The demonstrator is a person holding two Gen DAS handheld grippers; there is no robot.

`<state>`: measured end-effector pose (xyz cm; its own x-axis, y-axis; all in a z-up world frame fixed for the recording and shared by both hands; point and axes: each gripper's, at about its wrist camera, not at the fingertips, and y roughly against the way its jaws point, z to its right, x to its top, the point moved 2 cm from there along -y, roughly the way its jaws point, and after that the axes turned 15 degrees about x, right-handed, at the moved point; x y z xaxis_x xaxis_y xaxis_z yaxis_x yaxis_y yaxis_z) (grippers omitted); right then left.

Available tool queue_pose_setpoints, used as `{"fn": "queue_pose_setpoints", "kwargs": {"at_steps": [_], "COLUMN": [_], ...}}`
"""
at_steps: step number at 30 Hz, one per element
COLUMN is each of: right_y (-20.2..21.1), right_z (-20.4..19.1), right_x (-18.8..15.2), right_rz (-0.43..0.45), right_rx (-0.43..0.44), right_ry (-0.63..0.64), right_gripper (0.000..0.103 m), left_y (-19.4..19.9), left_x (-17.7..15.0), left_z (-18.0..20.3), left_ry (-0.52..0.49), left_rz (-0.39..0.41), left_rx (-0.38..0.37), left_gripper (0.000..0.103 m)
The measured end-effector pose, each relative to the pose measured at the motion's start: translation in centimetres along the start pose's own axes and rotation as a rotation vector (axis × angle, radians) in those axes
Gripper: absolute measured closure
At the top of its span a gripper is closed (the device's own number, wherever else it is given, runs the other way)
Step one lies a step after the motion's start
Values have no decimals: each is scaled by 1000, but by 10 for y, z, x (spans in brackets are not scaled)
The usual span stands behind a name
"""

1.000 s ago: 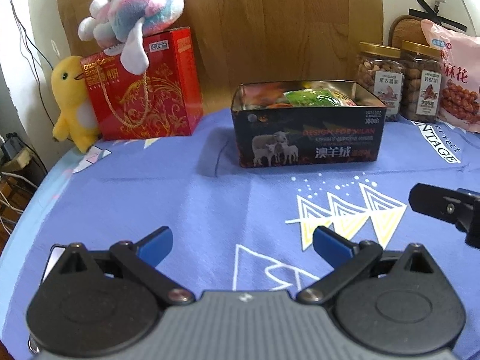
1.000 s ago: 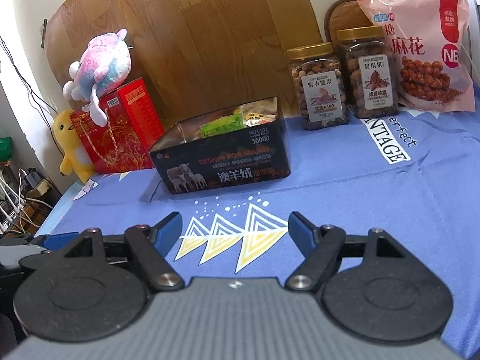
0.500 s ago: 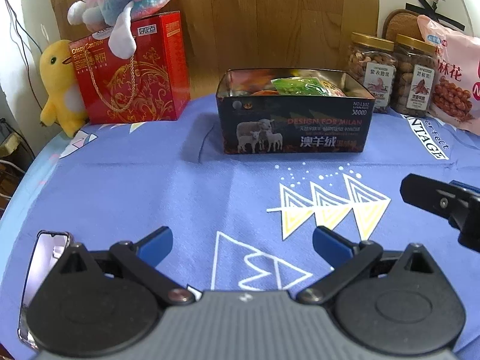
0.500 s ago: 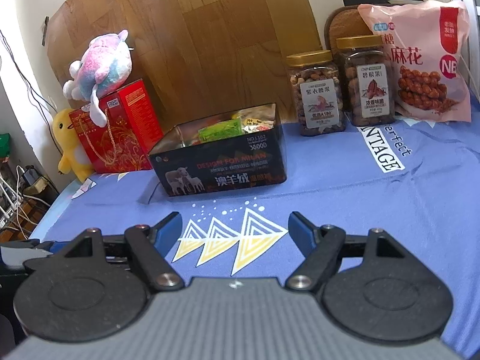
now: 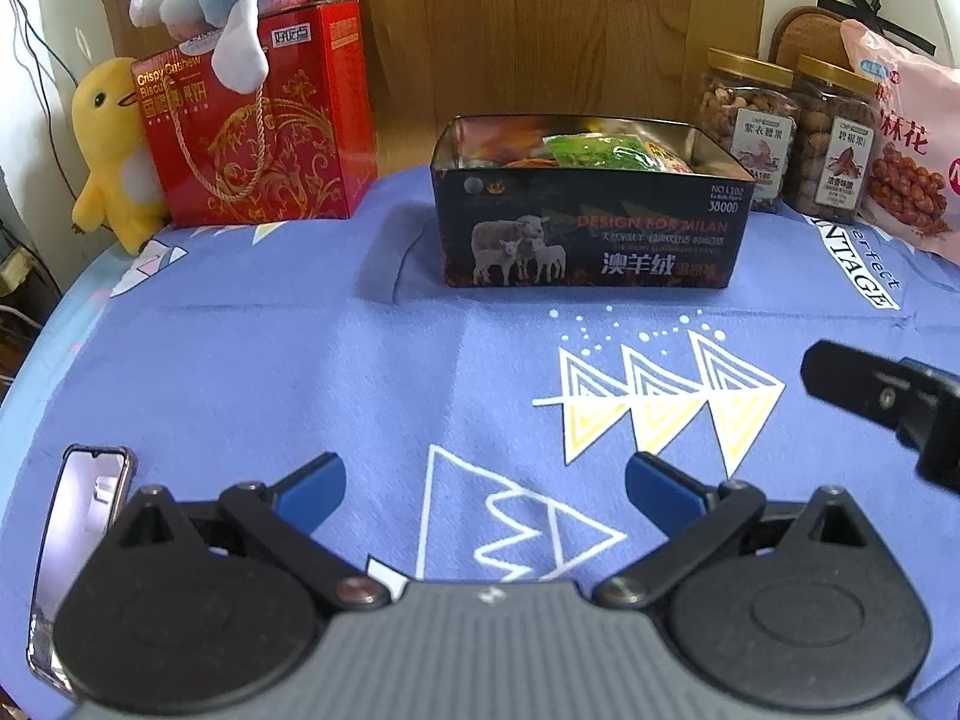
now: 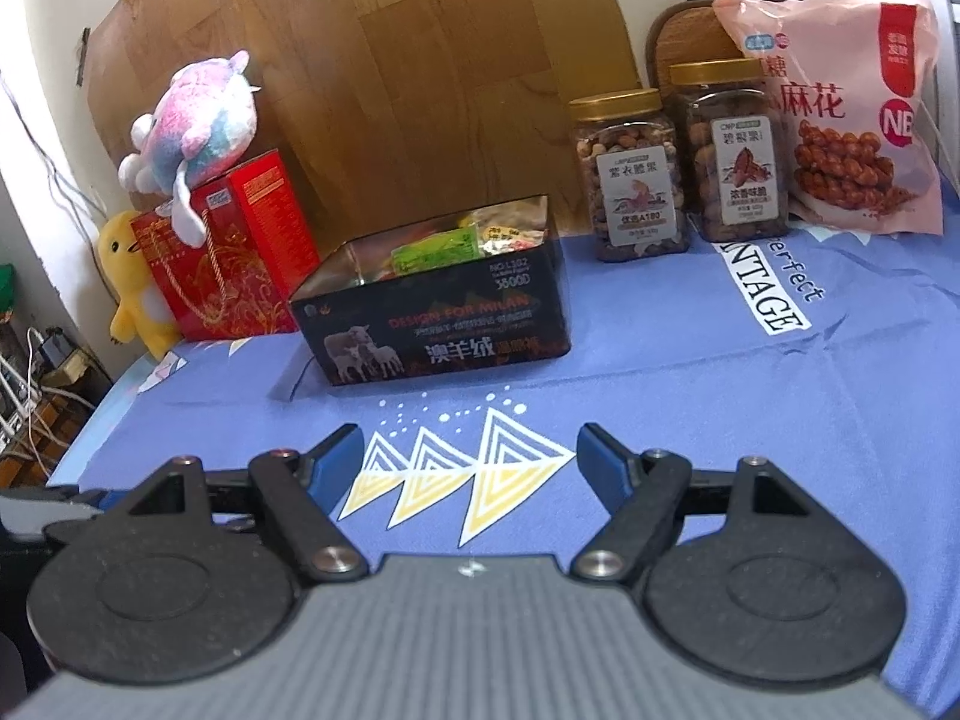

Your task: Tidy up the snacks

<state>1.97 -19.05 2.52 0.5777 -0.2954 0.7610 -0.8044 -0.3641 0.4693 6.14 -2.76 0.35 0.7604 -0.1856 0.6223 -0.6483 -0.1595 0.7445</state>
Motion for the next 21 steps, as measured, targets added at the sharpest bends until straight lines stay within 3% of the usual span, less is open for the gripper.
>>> {"fn": "queue_pose_setpoints", "kwargs": {"at_steps": [21], "right_y": [-1], "right_z": [-2], "right_x": [2], "right_rz": [-16], "right_rx": [4], "right_ry": [21], "right_gripper": [22], "left_y": [0], "left_x": [4], "left_z": [1], "left_ry": [8], "left_rz": [-20], "left_rx": [-29], "left_gripper": [0]}}
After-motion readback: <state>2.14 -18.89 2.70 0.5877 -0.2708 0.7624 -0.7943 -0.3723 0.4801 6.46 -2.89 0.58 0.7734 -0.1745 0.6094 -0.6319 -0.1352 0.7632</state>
